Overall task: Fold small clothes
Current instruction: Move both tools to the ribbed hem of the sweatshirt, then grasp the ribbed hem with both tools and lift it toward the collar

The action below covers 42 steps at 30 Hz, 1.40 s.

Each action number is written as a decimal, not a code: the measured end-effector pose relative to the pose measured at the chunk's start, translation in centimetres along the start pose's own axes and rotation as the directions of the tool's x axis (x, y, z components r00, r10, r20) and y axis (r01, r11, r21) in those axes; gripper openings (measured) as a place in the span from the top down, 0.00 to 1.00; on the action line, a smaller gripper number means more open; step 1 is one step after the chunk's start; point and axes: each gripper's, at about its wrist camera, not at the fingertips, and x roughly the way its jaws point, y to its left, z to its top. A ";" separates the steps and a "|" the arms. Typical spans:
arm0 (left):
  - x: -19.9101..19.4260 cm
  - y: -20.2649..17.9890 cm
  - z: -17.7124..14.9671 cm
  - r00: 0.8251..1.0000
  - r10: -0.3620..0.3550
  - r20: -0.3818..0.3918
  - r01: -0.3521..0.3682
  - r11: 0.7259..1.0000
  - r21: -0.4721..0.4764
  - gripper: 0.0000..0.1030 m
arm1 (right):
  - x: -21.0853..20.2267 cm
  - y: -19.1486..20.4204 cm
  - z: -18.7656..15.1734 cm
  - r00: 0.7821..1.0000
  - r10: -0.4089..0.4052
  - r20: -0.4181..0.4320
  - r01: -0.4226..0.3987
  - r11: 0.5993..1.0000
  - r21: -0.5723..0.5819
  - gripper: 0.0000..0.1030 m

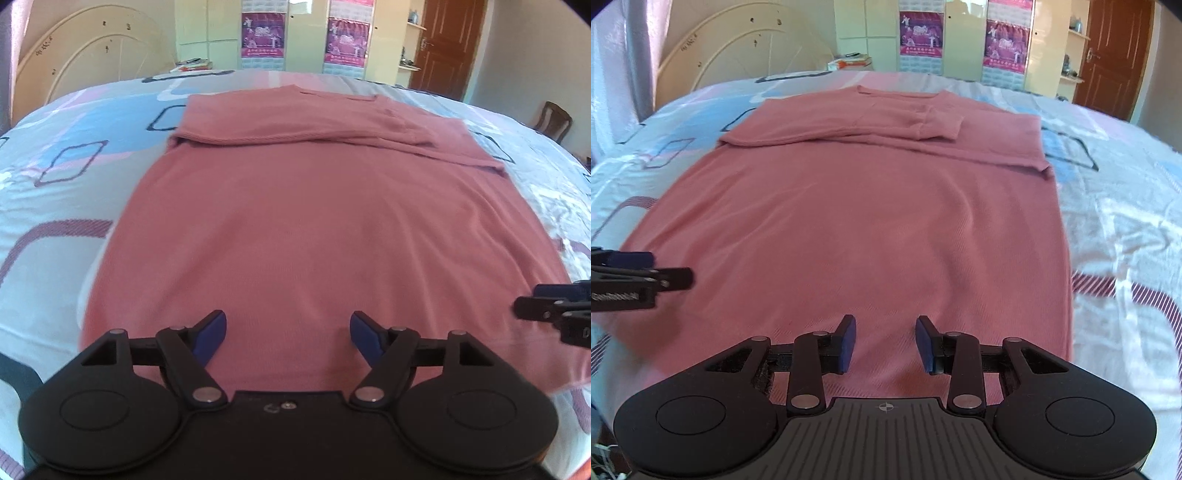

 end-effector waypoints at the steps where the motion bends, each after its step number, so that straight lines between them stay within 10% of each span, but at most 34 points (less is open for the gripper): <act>1: 0.0 -0.3 -0.4 1.000 -0.004 -0.006 0.004 1.000 0.007 0.28 | -0.1 0.2 -0.4 1.000 0.005 -0.007 -0.005 1.000 0.002 0.64; 5: 0.3 -0.2 -1.3 1.000 0.001 -0.005 -0.001 1.000 0.023 0.24 | -0.2 0.3 -2.1 0.999 -0.028 -0.020 0.028 1.000 -0.006 0.48; 21: -1.9 6.2 -0.6 0.997 0.081 -0.008 -0.081 0.997 0.013 0.26 | -3.9 -3.5 -3.8 0.967 -0.252 -0.031 0.254 0.954 0.162 0.44; 33: -2.4 11.8 -3.0 0.997 0.033 -0.066 -0.040 0.994 -0.102 0.29 | -4.1 -4.9 -4.8 0.975 -0.208 -0.082 0.223 0.924 0.311 0.36; 42: -2.4 12.5 -2.8 0.989 -0.120 -0.091 0.103 0.980 -0.171 0.70 | -4.1 -4.6 -4.9 0.976 -0.201 -0.083 0.218 0.908 0.359 0.53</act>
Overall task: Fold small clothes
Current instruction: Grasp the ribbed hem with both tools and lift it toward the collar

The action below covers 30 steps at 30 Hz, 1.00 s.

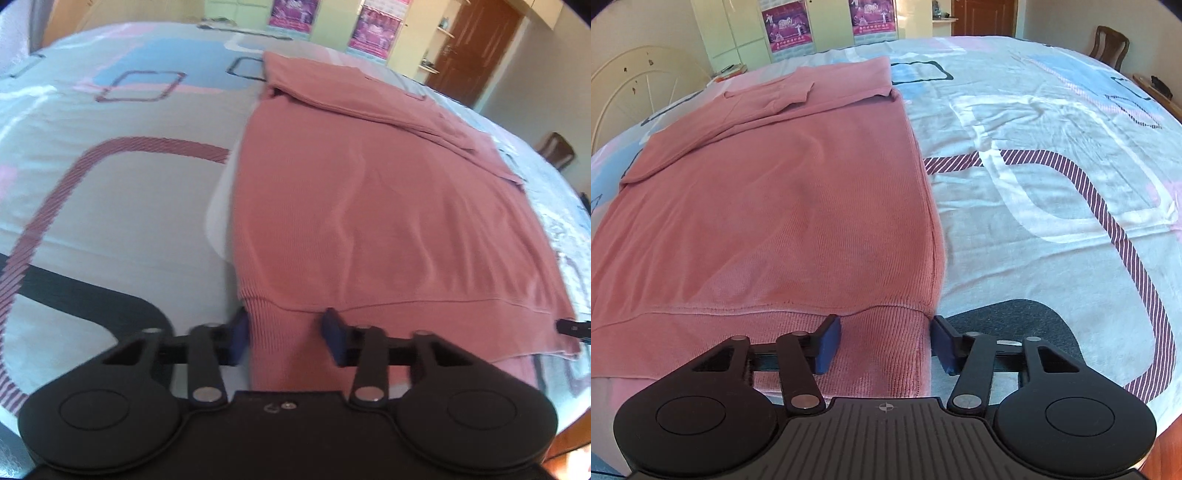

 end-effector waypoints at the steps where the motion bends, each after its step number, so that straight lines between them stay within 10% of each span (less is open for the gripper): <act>1: 0.2 0.0 0.1 1.000 -0.018 -0.007 0.018 1.000 -0.001 0.79 | 0.0 0.0 -0.1 1.000 0.004 0.002 -0.004 1.000 0.006 0.59; 7: 0.0 0.3 0.4 0.996 -0.091 0.009 0.091 0.995 -0.027 0.93 | -0.4 0.7 -0.3 0.999 0.037 -0.001 -0.037 0.999 0.036 0.87; 17: -2.8 -1.5 5.3 0.968 -0.200 0.154 0.199 0.980 0.024 0.93 | -3.4 1.0 2.7 0.990 0.108 0.093 -0.116 0.990 0.083 0.88; 30: 0.7 -3.5 19.1 0.925 -0.189 0.330 0.219 0.974 -0.055 0.94 | -0.5 1.1 16.6 0.952 0.204 0.228 -0.238 0.963 0.129 0.89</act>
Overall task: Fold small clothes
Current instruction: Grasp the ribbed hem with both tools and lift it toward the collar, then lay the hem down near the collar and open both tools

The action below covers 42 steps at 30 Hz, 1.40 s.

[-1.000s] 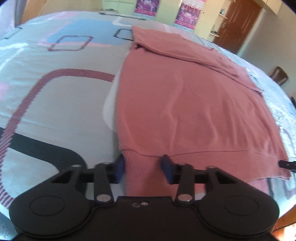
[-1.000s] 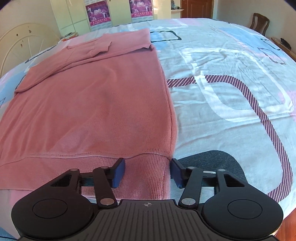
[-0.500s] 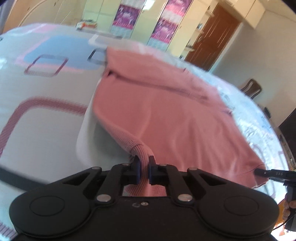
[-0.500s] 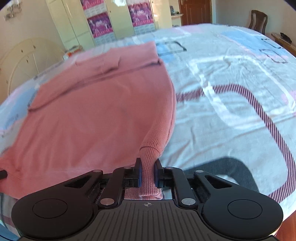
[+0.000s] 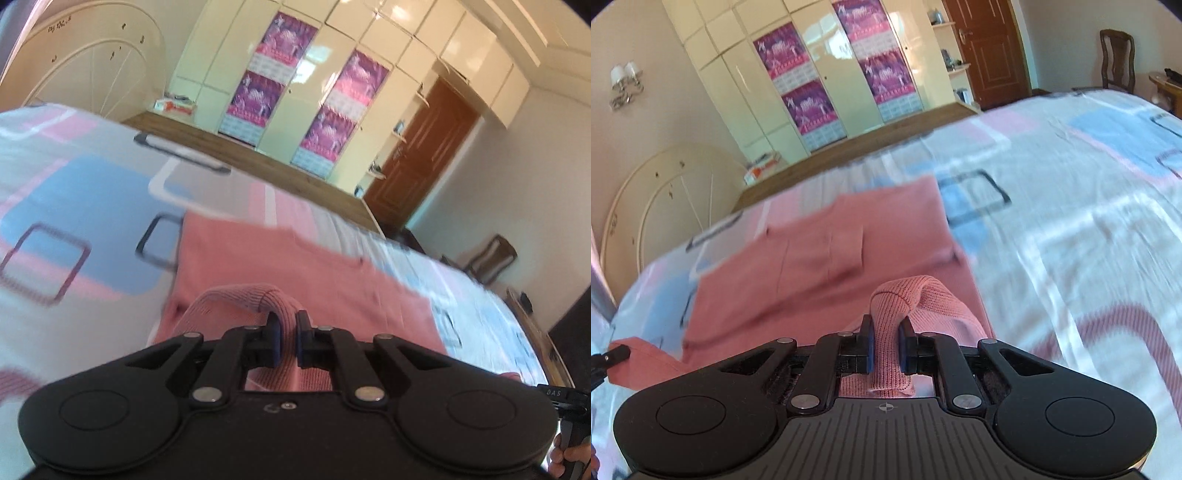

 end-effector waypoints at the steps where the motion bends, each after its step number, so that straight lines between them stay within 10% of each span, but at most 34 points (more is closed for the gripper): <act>1: 1.0 -0.1 0.9 1.000 0.003 0.006 -0.003 1.000 -0.006 0.94 | 1.1 -0.1 1.3 1.000 0.009 0.005 -0.009 1.000 0.012 0.88; 16: 19.5 1.3 7.7 0.974 0.216 -0.064 -0.218 0.976 -0.013 0.90 | 20.7 -4.0 12.5 0.993 0.020 -0.114 0.005 0.978 0.207 0.88; 25: 19.3 2.5 8.2 0.961 0.277 -0.019 -0.274 0.958 0.079 0.31 | 21.6 -5.3 14.2 0.997 0.000 -0.071 0.010 0.990 0.141 0.45; 36: 24.3 2.8 7.5 0.956 0.256 -0.142 -0.227 0.955 0.191 0.32 | 24.0 -4.8 13.3 0.994 0.024 -0.106 -0.033 0.995 -0.091 0.37; 42: 26.4 3.3 7.3 0.956 0.249 -0.158 -0.217 0.957 0.193 0.60 | 26.3 -4.0 13.1 0.991 0.023 -0.135 -0.049 0.980 -0.195 0.49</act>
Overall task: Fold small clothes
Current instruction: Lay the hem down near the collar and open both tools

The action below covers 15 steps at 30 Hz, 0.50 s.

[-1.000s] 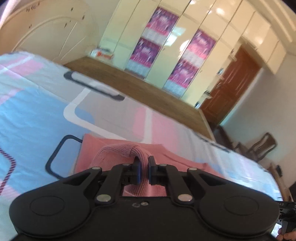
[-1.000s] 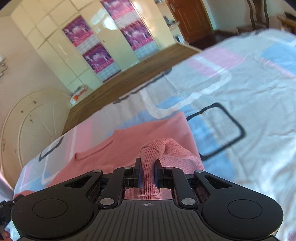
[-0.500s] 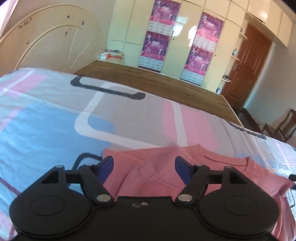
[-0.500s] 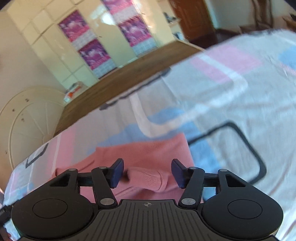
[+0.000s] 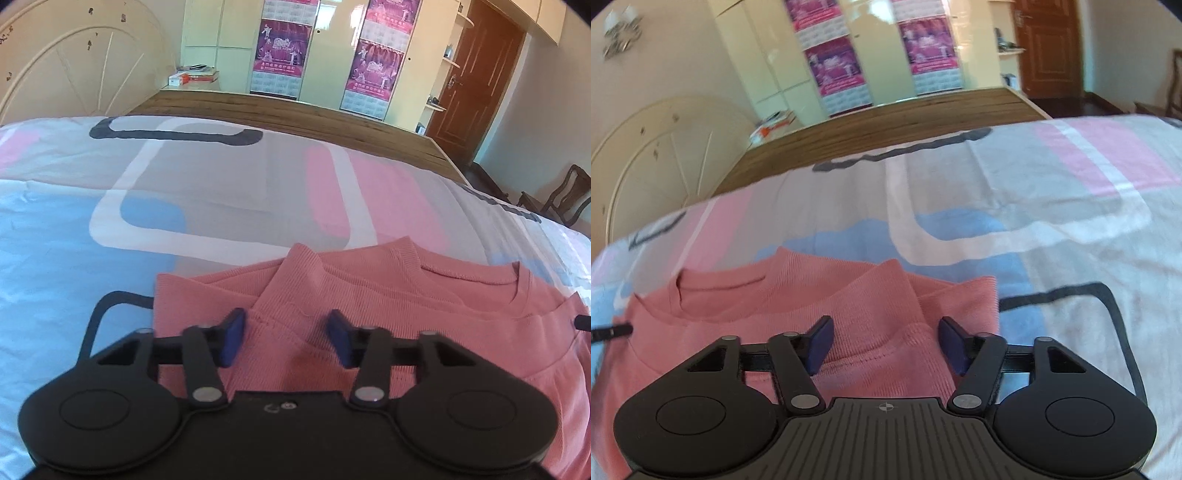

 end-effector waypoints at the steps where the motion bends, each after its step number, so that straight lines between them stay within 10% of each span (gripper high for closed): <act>1: 0.0 0.0 -0.1 1.000 -0.003 0.004 0.003 1.000 0.009 0.68 | 0.4 0.2 0.0 1.000 -0.005 -0.008 0.004 1.000 -0.019 0.57; 6: -0.6 -0.7 -0.5 0.999 -0.016 0.040 0.014 0.999 0.052 0.87 | 1.6 0.6 0.3 1.000 -0.017 -0.024 0.014 0.995 -0.103 0.88; 12: -4.1 -0.4 -0.3 0.969 0.024 0.247 -0.008 0.998 -0.066 0.88 | -1.2 1.0 0.9 0.987 -0.046 0.156 0.057 0.996 -0.070 0.91; 15: -1.6 0.0 -0.9 0.984 0.080 0.156 -0.067 0.994 -0.089 0.88 | 0.5 0.9 0.3 0.989 -0.100 0.112 0.111 0.990 -0.091 0.91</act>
